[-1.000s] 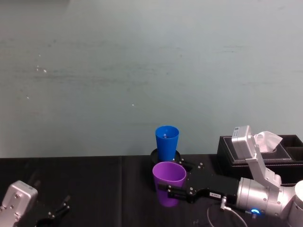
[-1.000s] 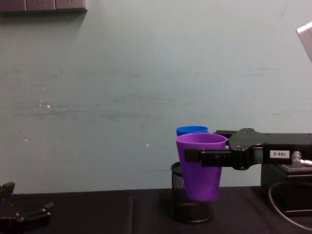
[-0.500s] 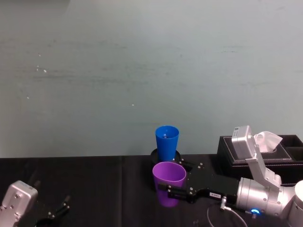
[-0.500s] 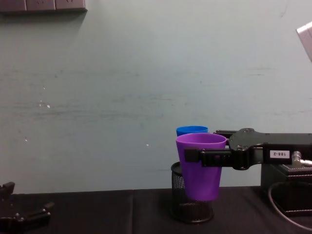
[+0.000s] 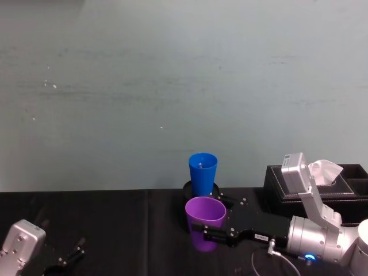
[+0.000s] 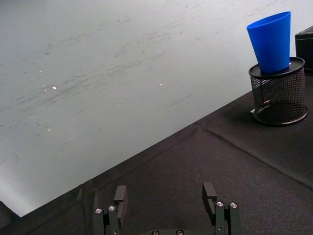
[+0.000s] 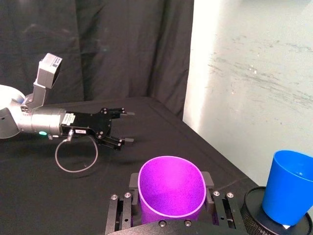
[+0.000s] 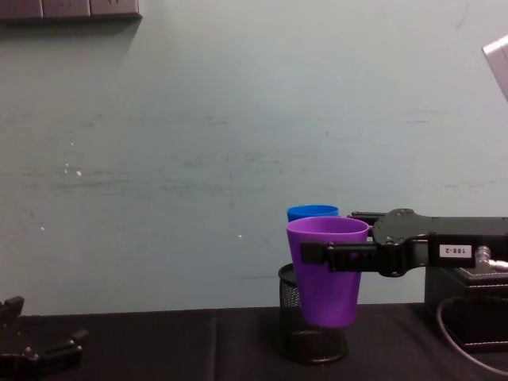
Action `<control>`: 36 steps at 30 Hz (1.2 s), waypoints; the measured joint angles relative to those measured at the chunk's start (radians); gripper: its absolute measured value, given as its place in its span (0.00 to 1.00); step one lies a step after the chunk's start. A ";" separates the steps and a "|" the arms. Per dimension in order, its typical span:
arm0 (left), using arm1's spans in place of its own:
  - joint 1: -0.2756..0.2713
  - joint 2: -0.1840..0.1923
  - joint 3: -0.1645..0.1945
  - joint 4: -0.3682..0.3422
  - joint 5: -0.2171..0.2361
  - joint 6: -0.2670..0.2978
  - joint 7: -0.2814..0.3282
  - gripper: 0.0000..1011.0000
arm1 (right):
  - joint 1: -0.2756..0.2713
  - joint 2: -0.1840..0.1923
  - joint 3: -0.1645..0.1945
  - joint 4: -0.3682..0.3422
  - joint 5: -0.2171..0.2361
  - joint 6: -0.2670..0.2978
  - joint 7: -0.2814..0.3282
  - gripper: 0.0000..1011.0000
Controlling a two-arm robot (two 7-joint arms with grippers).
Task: Pick up one cup with a gripper and tap it against the other cup.
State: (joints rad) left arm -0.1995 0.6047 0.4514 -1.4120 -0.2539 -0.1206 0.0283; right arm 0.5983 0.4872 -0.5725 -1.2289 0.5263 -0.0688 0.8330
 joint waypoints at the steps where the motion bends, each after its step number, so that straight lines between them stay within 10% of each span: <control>1: 0.000 0.000 0.000 0.000 0.000 0.000 0.000 0.99 | 0.000 0.000 0.000 0.000 0.000 0.000 0.000 0.73; 36: 0.000 0.000 0.000 0.000 0.000 0.000 0.000 0.99 | 0.000 0.000 0.000 0.000 0.000 0.000 0.000 0.73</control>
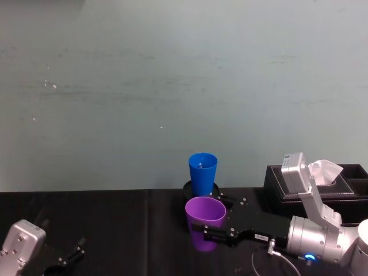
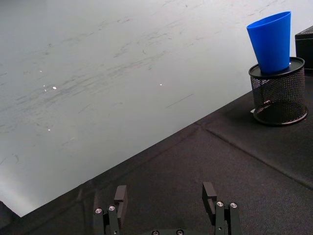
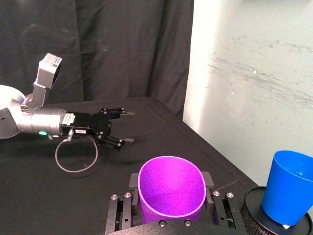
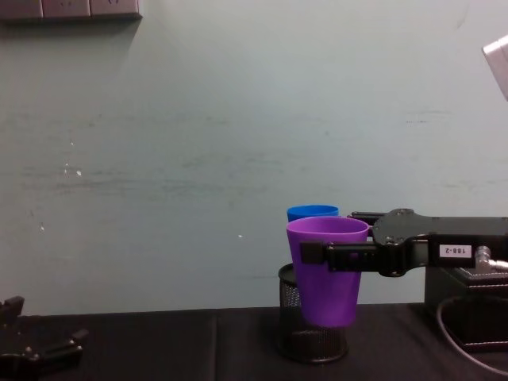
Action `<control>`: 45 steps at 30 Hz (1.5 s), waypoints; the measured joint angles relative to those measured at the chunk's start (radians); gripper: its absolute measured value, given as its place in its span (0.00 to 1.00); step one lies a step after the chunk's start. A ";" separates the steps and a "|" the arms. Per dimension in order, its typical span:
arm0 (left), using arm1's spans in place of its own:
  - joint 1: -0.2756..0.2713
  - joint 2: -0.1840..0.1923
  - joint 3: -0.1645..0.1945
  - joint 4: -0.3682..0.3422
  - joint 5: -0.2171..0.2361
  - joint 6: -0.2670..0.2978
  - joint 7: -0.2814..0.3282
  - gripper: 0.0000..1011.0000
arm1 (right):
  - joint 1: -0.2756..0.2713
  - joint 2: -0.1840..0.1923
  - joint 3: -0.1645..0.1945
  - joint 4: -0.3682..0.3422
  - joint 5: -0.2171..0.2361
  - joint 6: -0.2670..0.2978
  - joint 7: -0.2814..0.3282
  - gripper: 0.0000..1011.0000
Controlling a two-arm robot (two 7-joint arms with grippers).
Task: Pick up one cup with a gripper and tap it against the other cup.
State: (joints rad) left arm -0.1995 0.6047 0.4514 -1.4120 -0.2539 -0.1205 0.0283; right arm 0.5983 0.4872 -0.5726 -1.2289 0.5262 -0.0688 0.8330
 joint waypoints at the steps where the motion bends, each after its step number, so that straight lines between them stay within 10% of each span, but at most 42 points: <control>1: 0.000 0.000 0.000 0.000 0.000 0.000 0.000 0.99 | 0.000 0.000 0.000 0.000 0.000 0.000 0.000 0.73; 28: 0.000 0.000 0.000 0.000 0.000 0.000 0.000 0.99 | 0.001 0.000 -0.002 0.002 0.000 0.000 0.000 0.73; 45: 0.000 0.000 0.000 0.000 0.000 0.000 0.000 0.99 | 0.074 -0.055 -0.018 0.126 -0.041 -0.026 -0.026 0.73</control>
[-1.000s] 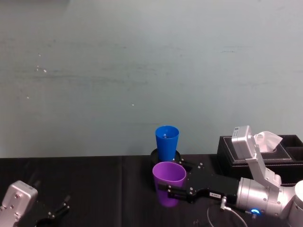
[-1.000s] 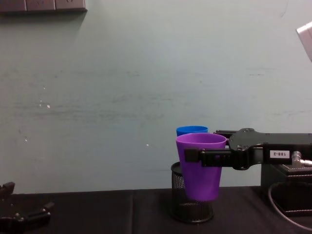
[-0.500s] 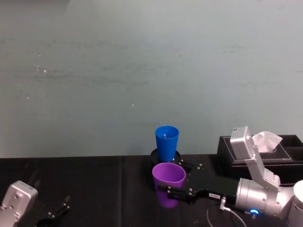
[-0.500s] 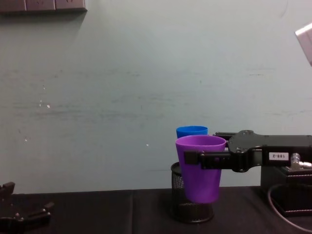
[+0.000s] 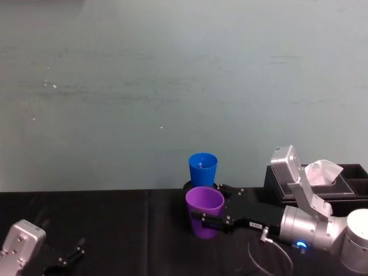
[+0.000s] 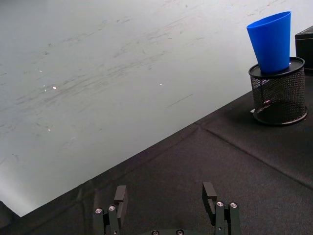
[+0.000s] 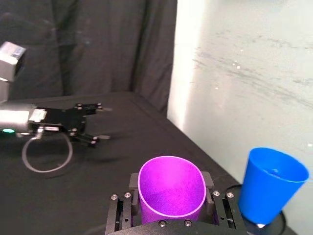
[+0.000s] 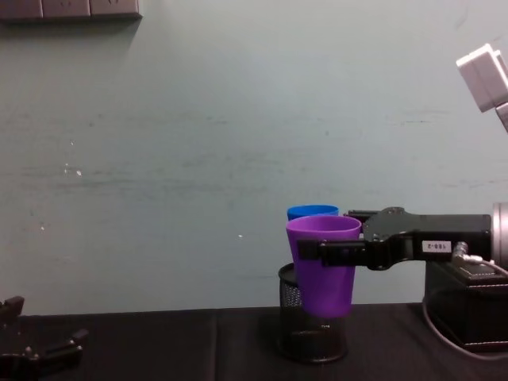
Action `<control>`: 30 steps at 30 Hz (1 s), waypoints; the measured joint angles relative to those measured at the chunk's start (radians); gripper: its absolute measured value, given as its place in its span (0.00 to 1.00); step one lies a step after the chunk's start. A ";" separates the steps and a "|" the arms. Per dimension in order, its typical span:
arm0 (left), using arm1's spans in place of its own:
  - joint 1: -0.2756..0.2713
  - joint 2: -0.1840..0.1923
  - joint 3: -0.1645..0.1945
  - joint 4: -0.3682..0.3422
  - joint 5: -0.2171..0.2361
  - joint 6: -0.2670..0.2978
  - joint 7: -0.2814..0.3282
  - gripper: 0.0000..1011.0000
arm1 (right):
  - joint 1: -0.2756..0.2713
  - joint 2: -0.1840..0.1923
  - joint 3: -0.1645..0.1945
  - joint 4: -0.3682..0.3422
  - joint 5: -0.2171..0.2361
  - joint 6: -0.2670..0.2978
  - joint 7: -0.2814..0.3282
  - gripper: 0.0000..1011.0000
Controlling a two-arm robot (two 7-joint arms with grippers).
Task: Pick up one cup with a gripper and tap it against the other cup.
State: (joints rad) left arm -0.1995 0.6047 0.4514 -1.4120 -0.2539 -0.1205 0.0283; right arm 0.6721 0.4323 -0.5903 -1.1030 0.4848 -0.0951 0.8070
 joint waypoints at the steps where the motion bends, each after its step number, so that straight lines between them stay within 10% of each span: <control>1: 0.000 0.000 0.000 0.000 0.000 0.000 0.000 0.99 | 0.011 -0.009 0.001 0.017 -0.008 -0.007 -0.006 0.73; 30: 0.000 0.000 0.000 0.000 0.000 0.000 0.000 0.99 | 0.192 -0.195 0.045 0.435 -0.056 -0.107 0.046 0.73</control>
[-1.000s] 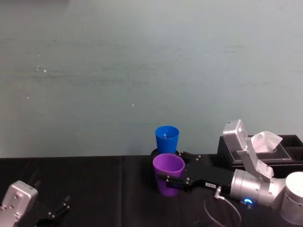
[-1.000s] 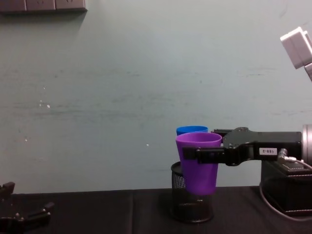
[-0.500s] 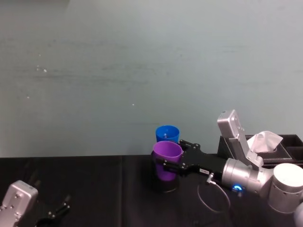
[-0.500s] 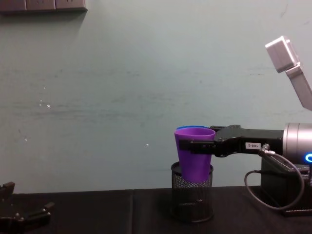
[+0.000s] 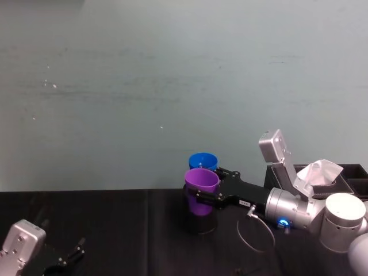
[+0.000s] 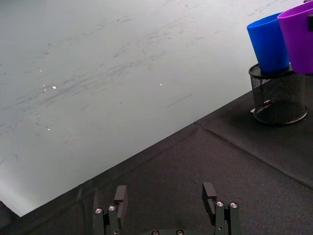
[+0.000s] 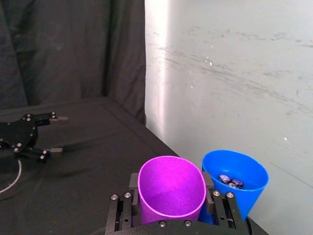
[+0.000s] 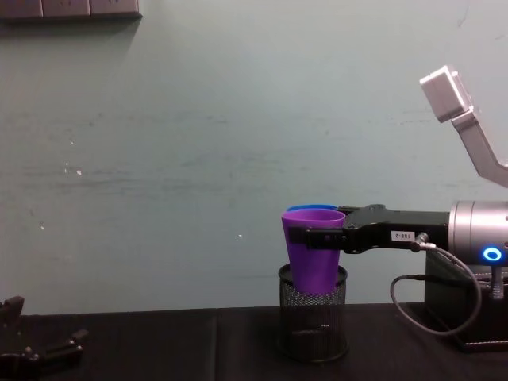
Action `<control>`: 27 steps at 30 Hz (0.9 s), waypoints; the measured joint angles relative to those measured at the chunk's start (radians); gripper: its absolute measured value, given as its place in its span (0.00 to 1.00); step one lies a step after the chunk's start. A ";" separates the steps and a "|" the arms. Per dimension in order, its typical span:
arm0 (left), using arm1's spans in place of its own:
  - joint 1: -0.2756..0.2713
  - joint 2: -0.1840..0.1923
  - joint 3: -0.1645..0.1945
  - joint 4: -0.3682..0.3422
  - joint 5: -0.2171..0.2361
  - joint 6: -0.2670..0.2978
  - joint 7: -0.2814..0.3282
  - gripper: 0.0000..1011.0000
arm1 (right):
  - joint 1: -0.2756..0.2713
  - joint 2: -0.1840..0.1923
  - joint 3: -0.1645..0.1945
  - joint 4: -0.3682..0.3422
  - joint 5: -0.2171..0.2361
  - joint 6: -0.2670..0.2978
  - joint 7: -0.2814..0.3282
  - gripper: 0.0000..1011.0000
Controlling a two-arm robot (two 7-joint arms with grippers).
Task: Pick up one cup with a gripper and tap it against the other cup.
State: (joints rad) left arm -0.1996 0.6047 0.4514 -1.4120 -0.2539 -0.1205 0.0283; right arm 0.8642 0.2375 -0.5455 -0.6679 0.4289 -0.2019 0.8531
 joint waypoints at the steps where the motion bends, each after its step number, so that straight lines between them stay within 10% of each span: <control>1: 0.000 0.000 0.000 0.000 0.000 0.000 0.000 0.99 | 0.004 -0.003 0.001 0.008 -0.003 -0.002 0.003 0.73; 27: 0.000 0.000 0.000 0.000 0.000 0.000 0.000 0.99 | 0.146 -0.099 0.052 0.278 -0.056 -0.099 0.015 0.73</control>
State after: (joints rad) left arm -0.1995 0.6047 0.4514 -1.4120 -0.2539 -0.1205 0.0283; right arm 1.0099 0.1383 -0.4938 -0.3902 0.3725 -0.3013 0.8678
